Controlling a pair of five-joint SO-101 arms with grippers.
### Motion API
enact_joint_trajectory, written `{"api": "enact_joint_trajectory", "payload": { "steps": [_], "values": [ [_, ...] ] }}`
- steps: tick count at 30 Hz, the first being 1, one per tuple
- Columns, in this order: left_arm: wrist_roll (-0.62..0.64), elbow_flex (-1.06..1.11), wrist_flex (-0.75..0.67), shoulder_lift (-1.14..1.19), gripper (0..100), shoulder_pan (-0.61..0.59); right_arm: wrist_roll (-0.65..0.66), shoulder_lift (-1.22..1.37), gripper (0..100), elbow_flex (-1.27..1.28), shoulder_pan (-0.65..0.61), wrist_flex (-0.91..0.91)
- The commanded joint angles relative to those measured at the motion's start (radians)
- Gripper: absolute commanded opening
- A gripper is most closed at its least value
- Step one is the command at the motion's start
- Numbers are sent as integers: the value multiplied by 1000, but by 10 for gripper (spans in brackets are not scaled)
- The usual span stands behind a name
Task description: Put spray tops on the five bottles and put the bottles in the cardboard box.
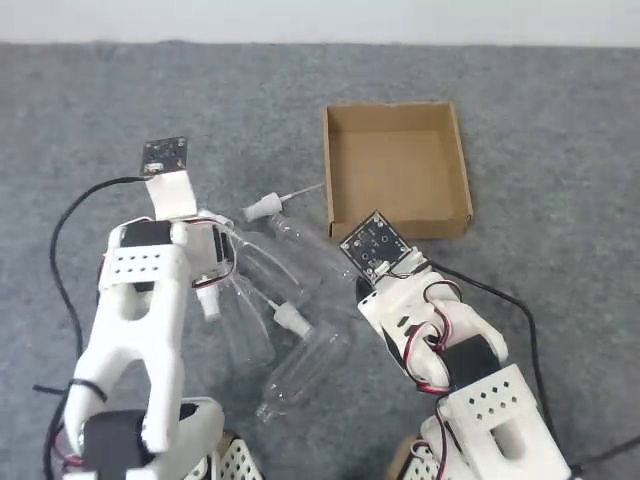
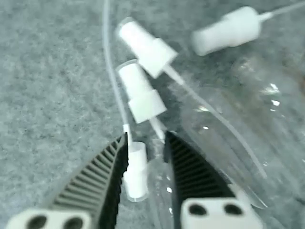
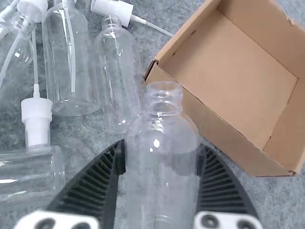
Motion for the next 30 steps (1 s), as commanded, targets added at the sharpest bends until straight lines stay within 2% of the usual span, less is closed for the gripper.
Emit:
{"api": "enact_joint_trajectory", "payload": {
  "steps": [1,24,30],
  "values": [
    [9,-56,-41,28,167,-26,-2,-35,115,-15,15,-19],
    [51,-246,-130,393,165,-20,-2,-33,115,-15,15,-18],
    [46,-269,-129,423,82,-20,-2,-31,115,-15,15,-18]
  ]
}}
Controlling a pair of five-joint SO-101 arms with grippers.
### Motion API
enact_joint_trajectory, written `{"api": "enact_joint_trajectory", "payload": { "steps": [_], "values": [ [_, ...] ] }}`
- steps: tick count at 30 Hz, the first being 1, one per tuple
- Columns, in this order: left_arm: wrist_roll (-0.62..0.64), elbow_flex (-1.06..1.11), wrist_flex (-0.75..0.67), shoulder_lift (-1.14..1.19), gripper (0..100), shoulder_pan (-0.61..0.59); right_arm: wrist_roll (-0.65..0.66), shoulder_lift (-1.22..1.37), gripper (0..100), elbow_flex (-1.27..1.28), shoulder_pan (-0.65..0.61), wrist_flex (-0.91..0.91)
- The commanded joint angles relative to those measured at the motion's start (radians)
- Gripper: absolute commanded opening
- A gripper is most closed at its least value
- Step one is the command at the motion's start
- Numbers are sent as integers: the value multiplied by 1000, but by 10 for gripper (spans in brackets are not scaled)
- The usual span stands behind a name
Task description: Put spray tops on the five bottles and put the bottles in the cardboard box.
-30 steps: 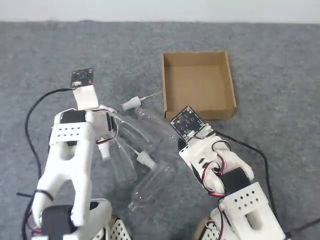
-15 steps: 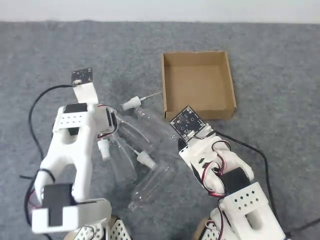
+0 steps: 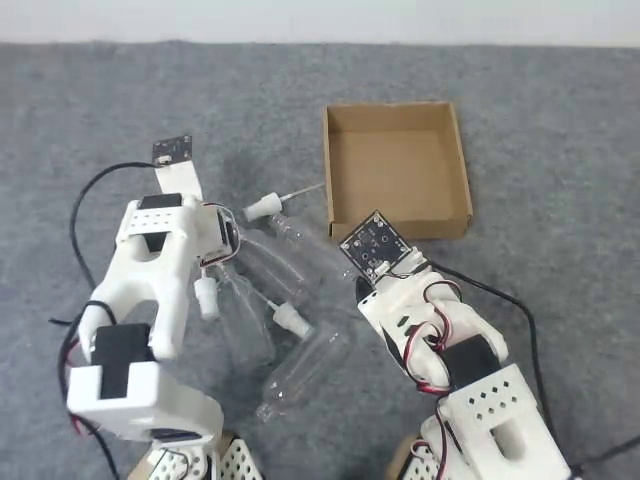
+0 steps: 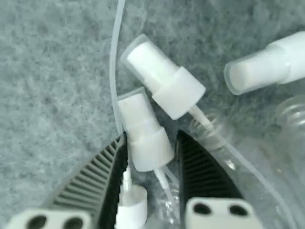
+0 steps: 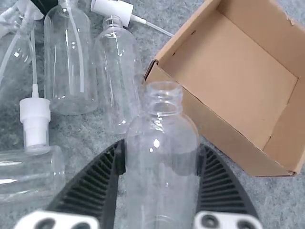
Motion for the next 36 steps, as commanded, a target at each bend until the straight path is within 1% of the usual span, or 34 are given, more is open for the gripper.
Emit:
{"api": "enact_joint_trajectory", "payload": {
  "steps": [1,14,18,26,29,36],
  "values": [
    [3,-59,-25,-12,72,-3,-2,-31,115,-15,15,-18],
    [2,-59,-23,-14,60,-2,-2,-30,115,-15,15,-18],
    [2,-73,-18,-14,13,-2,-2,-31,115,-15,15,-18],
    [6,-231,180,-14,13,-2,-2,-31,115,-15,15,-18],
    [6,-262,201,-14,13,-2,-2,-31,115,-15,15,-19],
    [2,-246,213,-2,21,-11,-2,-30,115,-14,15,-19]
  ]
}}
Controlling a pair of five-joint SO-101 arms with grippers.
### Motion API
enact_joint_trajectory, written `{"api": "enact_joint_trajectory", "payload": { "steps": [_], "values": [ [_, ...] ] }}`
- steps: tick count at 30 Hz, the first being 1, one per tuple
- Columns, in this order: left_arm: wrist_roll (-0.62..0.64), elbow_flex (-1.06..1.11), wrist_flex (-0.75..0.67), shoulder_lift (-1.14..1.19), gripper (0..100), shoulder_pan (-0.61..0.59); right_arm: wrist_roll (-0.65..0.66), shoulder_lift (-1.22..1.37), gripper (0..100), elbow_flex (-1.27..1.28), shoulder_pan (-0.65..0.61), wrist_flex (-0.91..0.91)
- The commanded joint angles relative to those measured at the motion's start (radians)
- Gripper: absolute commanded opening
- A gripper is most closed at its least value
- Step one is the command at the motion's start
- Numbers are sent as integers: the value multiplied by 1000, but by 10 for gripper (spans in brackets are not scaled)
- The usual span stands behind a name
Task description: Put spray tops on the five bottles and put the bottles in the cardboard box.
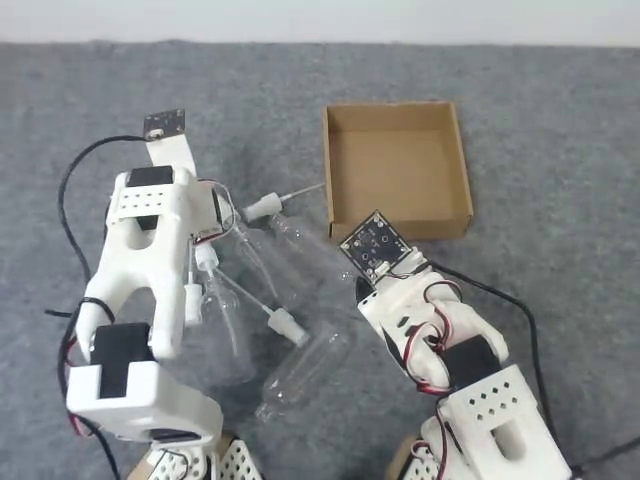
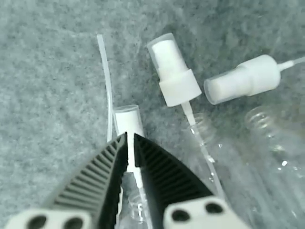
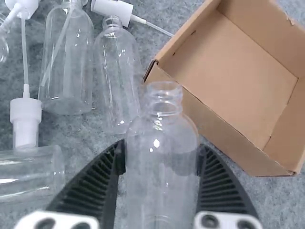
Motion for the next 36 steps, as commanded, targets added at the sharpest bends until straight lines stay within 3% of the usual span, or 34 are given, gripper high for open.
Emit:
{"api": "enact_joint_trajectory", "payload": {
  "steps": [1,7,20,36],
  "values": [
    [-2,-30,25,-5,39,-9,-2,-30,115,-14,15,-19],
    [5,22,14,-5,164,-9,-2,-30,115,-14,15,-19],
    [-3,140,-127,-3,163,-3,-2,-30,115,-14,15,-18],
    [-3,87,-95,77,162,0,-2,-33,116,-2,10,-25]
  ]
}}
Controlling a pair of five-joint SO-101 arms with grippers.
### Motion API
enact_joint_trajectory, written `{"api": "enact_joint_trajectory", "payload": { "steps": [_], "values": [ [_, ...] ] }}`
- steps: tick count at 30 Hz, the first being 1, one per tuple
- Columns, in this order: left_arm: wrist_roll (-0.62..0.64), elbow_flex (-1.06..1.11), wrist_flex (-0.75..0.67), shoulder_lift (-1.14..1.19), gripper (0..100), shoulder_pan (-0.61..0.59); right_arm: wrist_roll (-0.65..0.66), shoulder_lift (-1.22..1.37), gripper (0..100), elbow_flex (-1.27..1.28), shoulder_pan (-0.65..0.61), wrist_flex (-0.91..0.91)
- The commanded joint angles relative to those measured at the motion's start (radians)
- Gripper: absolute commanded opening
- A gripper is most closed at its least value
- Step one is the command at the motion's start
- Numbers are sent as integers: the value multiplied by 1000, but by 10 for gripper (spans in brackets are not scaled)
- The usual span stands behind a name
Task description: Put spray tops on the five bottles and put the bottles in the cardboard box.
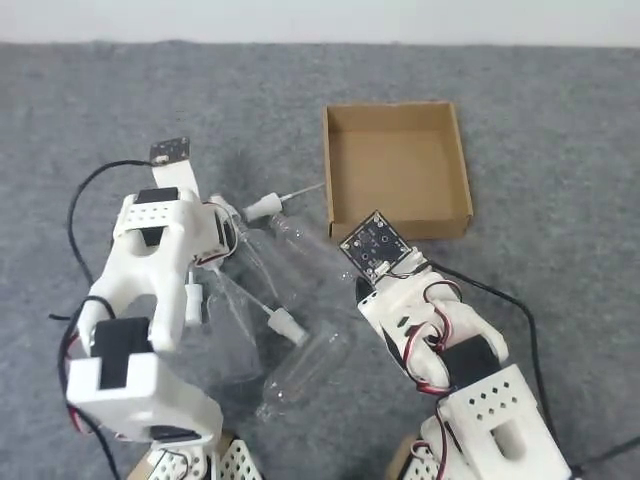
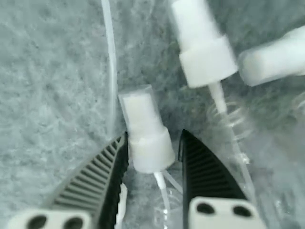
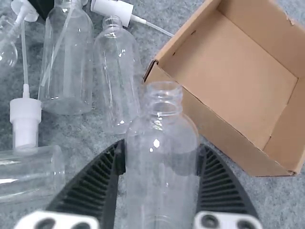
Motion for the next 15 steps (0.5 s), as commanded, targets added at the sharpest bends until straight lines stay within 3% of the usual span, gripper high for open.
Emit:
{"api": "enact_joint_trajectory", "payload": {
  "steps": [1,9,15],
  "values": [
    [0,-90,29,55,162,9,-2,-33,117,2,8,-27],
    [-3,-160,60,115,13,8,-2,-35,117,2,8,-27],
    [-3,-145,57,81,11,0,-2,-35,117,2,8,-27]
  ]
}}
